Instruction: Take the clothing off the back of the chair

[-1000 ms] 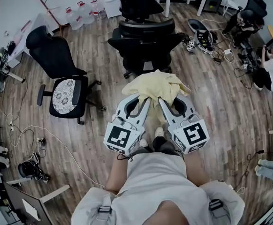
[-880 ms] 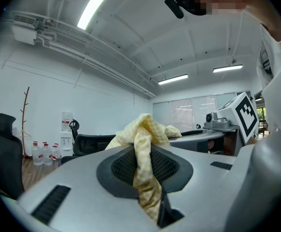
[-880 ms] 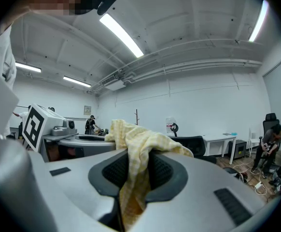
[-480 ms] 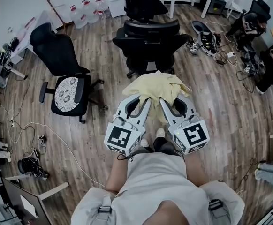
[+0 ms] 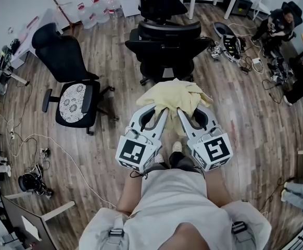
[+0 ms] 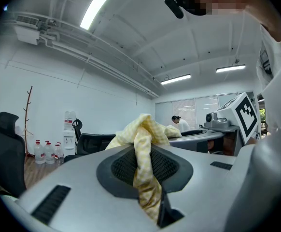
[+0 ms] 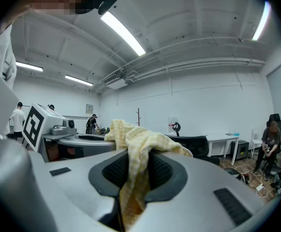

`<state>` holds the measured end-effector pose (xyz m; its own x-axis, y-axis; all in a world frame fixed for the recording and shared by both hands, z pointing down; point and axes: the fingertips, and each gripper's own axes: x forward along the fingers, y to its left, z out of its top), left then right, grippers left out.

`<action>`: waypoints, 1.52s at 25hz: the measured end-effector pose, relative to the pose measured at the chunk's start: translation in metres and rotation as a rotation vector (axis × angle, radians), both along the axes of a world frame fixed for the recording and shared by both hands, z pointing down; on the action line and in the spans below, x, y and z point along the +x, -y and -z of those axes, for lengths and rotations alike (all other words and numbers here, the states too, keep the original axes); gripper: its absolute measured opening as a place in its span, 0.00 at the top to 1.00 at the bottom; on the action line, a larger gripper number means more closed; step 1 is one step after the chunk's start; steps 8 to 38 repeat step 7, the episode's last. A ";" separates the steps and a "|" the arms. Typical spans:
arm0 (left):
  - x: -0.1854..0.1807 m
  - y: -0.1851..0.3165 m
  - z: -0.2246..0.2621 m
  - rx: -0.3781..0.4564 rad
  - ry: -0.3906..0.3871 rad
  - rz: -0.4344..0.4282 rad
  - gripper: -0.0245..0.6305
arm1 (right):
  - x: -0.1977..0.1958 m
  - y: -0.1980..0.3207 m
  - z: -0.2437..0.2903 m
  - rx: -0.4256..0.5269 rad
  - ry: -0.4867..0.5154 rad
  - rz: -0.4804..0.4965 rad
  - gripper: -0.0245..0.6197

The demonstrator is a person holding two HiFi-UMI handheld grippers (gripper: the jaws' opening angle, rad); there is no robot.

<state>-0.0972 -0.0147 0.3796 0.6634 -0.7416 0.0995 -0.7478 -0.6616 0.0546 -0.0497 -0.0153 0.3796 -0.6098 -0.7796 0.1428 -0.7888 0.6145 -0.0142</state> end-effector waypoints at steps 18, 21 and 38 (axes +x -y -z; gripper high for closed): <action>0.000 0.011 -0.002 -0.002 0.002 0.002 0.85 | 0.002 0.011 -0.003 -0.011 -0.003 -0.011 0.83; 0.000 0.011 -0.002 -0.002 0.002 0.002 0.85 | 0.002 0.011 -0.003 -0.011 -0.003 -0.011 0.83; 0.000 0.011 -0.002 -0.002 0.002 0.002 0.85 | 0.002 0.011 -0.003 -0.011 -0.003 -0.011 0.83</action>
